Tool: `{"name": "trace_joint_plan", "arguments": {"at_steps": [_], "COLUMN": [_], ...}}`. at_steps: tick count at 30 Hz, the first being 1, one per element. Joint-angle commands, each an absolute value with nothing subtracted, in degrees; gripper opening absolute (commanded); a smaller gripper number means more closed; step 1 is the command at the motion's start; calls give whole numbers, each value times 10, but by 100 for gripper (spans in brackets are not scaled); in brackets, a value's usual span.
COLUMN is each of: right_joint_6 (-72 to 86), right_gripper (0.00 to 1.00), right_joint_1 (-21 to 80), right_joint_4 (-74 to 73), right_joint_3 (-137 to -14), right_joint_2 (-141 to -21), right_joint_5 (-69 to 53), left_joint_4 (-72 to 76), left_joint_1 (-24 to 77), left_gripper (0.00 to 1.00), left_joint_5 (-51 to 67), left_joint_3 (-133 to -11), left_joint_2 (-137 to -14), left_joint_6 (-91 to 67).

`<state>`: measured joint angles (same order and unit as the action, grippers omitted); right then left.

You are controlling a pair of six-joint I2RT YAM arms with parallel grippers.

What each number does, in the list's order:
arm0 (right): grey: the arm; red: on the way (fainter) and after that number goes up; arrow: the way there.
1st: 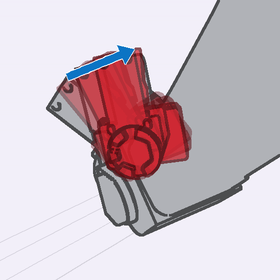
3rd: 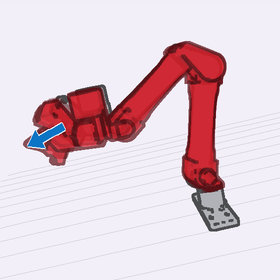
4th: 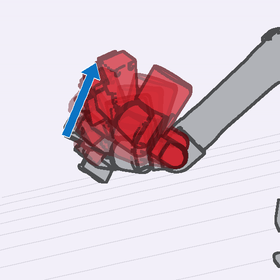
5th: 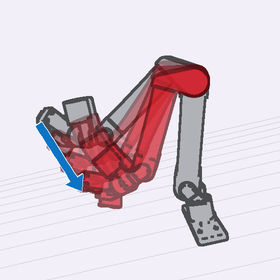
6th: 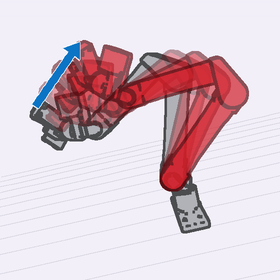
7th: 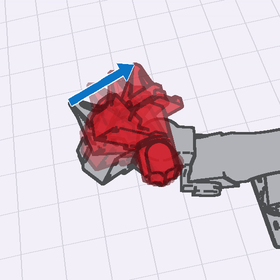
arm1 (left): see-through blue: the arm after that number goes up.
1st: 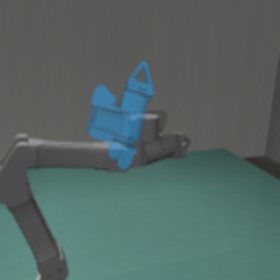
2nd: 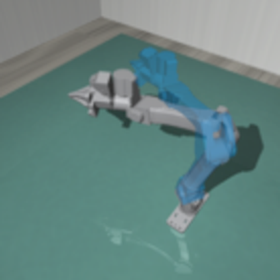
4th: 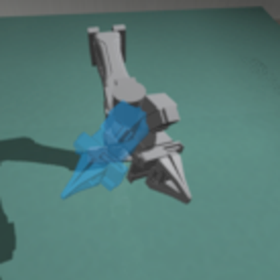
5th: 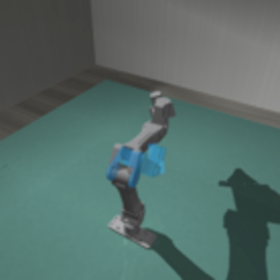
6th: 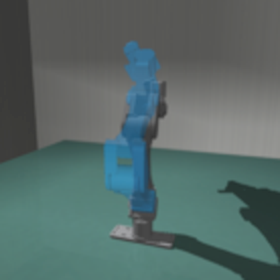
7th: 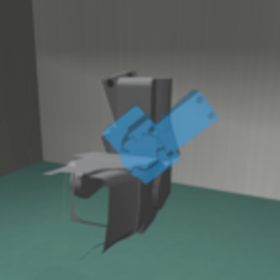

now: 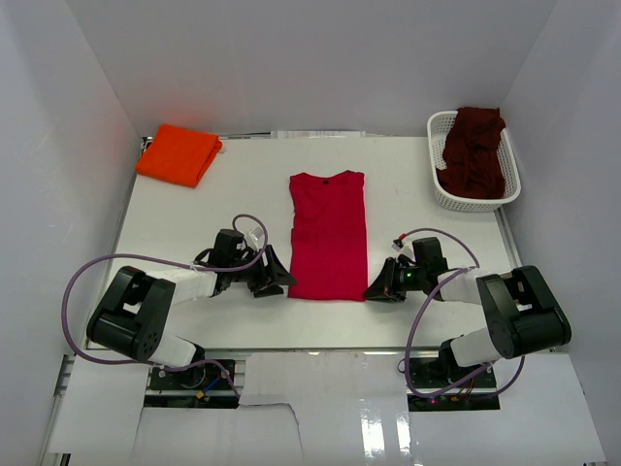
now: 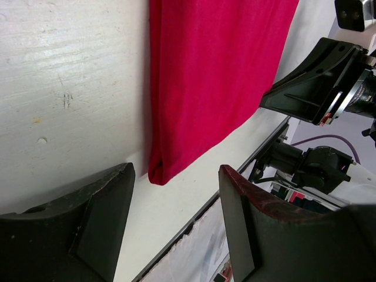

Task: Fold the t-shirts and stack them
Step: Grab one side of the 2/3 rectangular tshirt with both arms

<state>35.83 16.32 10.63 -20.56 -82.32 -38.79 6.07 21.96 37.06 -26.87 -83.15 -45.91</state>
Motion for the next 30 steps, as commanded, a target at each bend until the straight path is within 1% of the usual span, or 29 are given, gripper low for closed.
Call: {"name": "trace_joint_plan", "arguments": {"at_steps": [1,12,14,16,18,19,20,21,25,28,30], "right_joint_6": [352,355,354,354,352,352,352,352,351,352,352], "right_gripper": [8,8,8,8,8,8,8,8,8,8,8], "right_joint_1": [167,168,168,168,168,168,168,168,167,168,168], "right_joint_4": [102,94,92,91,89,86,86,86,87,88,85], "right_joint_3": [-202,-214,-214,-216,-217,-219,-219,-220,-219,-220,-221], "right_joint_2": [-824,-821,-821,-820,-819,-820,-820,-821,-823,-823,-822], "right_joint_5": [-368,-371,-371,-371,-370,-370,-370,-370,-371,-373,-374], "left_joint_4": [69,73,72,72,72,72,72,71,69,70,72], "left_joint_1": [222,243,250,256,258,258,258,258,258,258,258], "left_gripper": [70,69,68,65,60,50,45,37,26,24,18], "left_joint_5": [371,353,338,331,322,321,319,319,318,321,325], "left_joint_3": [-268,-260,-257,-253,-249,-249,-247,-247,-246,-249,-250], "left_joint_2": [-832,-845,-853,-860,-862,-862,-861,-860,-859,-862,-867], "left_joint_6": [-459,-472,-479,-484,-488,-487,-486,-487,-487,-484,-478]}}
